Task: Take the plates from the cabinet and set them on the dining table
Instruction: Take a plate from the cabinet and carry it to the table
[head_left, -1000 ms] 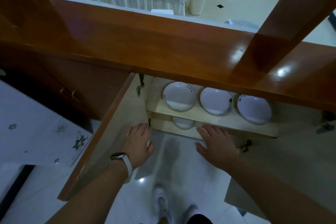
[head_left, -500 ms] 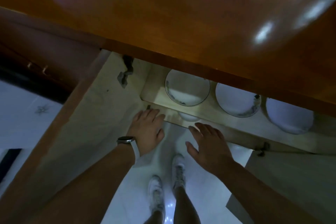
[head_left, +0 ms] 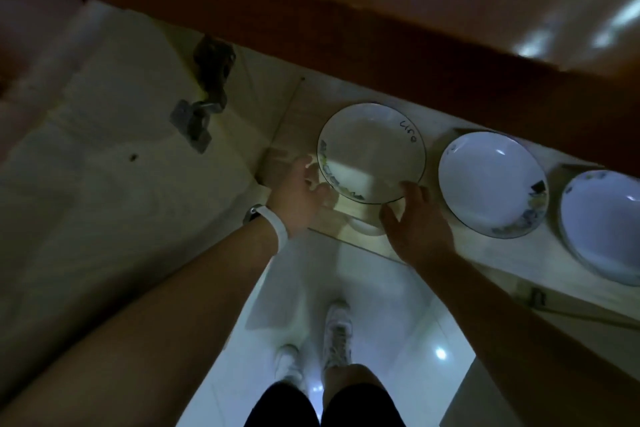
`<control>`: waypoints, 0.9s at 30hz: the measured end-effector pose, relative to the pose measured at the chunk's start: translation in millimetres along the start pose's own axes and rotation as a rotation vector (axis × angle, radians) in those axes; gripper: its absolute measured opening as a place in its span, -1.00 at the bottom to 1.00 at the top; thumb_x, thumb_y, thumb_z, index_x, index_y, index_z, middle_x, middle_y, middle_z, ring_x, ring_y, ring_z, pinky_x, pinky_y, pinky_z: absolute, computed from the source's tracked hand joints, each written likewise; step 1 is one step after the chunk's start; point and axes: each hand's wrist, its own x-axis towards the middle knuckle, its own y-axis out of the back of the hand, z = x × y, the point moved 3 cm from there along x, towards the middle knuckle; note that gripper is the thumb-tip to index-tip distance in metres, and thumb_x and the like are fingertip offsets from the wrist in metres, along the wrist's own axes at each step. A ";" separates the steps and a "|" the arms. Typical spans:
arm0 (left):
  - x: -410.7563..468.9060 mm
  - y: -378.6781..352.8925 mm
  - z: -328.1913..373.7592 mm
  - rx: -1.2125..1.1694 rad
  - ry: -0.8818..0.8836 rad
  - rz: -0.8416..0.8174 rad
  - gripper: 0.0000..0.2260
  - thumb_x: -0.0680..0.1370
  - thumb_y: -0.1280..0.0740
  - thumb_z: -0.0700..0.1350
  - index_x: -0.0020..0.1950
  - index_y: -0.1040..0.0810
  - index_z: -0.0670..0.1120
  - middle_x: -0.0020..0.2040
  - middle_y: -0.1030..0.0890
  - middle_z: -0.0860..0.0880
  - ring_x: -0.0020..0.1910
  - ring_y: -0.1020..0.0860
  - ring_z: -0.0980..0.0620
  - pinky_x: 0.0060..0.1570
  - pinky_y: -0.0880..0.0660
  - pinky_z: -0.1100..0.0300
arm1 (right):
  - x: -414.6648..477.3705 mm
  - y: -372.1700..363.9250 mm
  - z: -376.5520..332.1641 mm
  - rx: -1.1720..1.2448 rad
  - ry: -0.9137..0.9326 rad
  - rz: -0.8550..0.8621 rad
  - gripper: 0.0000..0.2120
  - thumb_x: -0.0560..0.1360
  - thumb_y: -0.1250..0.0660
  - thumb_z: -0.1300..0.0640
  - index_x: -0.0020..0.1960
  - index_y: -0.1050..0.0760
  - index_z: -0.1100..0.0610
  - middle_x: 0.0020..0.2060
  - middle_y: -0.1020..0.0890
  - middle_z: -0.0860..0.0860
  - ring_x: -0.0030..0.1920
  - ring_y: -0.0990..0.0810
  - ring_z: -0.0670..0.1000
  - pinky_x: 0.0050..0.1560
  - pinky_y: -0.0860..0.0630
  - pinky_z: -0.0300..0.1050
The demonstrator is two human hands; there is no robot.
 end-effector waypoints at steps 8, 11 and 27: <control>49.8 1.8 2.5 -0.003 0.020 0.019 -0.83 0.54 -0.33 -0.20 0.11 -0.48 -0.18 -0.09 -0.60 -0.11 -0.16 -0.55 0.04 -0.29 -0.41 0.42 | 34.0 -12.1 10.9 0.297 -0.201 0.176 -0.34 0.49 -0.39 0.11 0.47 -0.19 0.26 0.29 -0.38 0.24 0.18 -0.51 0.25 0.12 -0.48 0.02; 62.6 -0.7 8.0 -0.004 -0.014 -0.026 -0.75 0.57 -0.29 -0.26 0.26 -0.50 -0.20 0.07 -0.61 -0.12 -0.12 -0.55 0.07 -0.35 -0.47 0.46 | 44.4 -18.0 14.5 0.322 -0.218 0.207 -0.36 0.48 -0.39 0.16 0.46 -0.21 0.27 0.25 -0.37 0.24 0.12 -0.51 0.25 -0.02 -0.45 -0.06; 61.0 -1.2 11.9 -0.023 0.010 0.006 -0.70 0.52 -0.20 -0.35 0.23 -0.44 -0.16 0.11 -0.59 -0.13 0.10 -0.56 -0.14 0.14 -0.54 -0.06 | 50.9 -19.6 26.6 0.529 -0.322 0.165 -0.55 0.34 -0.31 0.30 0.23 -0.45 0.21 0.01 -0.57 0.10 -0.04 -0.56 0.07 -0.30 -0.38 -0.38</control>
